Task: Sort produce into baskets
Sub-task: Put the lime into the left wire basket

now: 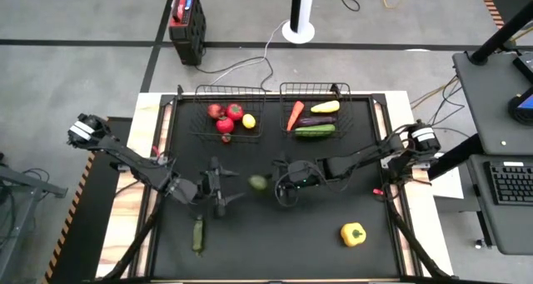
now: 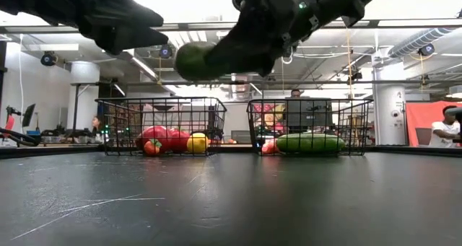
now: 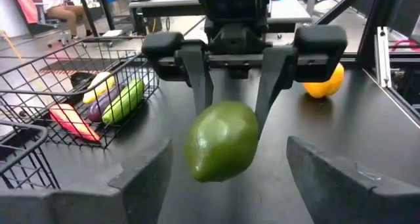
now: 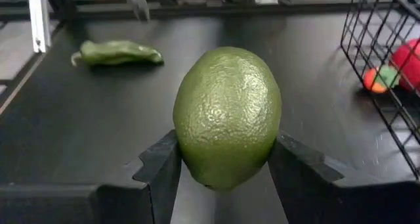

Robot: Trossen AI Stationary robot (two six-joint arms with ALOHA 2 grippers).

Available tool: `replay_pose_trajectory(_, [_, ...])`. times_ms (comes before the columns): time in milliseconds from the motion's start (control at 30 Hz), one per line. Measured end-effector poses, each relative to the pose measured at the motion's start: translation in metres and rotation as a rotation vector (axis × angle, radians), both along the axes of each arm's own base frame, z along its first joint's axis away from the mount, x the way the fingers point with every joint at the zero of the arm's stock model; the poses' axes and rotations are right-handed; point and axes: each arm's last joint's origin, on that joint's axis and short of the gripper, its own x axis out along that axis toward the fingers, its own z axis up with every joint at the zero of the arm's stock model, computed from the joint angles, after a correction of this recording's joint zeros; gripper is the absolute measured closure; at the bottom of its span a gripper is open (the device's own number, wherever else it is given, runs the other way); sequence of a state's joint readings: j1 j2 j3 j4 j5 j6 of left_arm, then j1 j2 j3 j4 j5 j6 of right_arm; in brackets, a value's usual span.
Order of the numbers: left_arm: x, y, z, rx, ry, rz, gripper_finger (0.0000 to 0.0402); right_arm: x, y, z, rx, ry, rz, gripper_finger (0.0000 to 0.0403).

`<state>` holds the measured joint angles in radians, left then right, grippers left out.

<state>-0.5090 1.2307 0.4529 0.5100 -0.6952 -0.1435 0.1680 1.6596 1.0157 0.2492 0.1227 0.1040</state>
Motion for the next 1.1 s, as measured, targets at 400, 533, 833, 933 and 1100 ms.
replay_pose_trajectory(400, [0.023,-0.007,-0.008,0.088,0.015,0.001,0.0103,0.004,0.003,0.010,0.010,-0.086,0.089,0.0203])
replay_pose_trajectory(533, [0.033,-0.013,-0.007,0.138,-0.007,-0.013,0.0104,0.004,0.003,0.010,0.007,-0.084,0.093,0.0202])
replay_pose_trajectory(833, [0.041,-0.016,-0.013,0.159,0.021,-0.015,0.0166,0.004,0.004,0.009,0.018,-0.078,0.136,0.0202])
replay_pose_trajectory(933, [0.041,-0.016,-0.013,0.155,0.020,-0.014,0.0197,0.004,0.004,0.009,0.018,-0.076,0.134,0.0202])
replay_pose_trajectory(1100, [0.040,-0.016,-0.012,0.152,0.017,-0.013,0.0208,0.004,0.004,0.010,0.024,-0.075,0.128,0.0199])
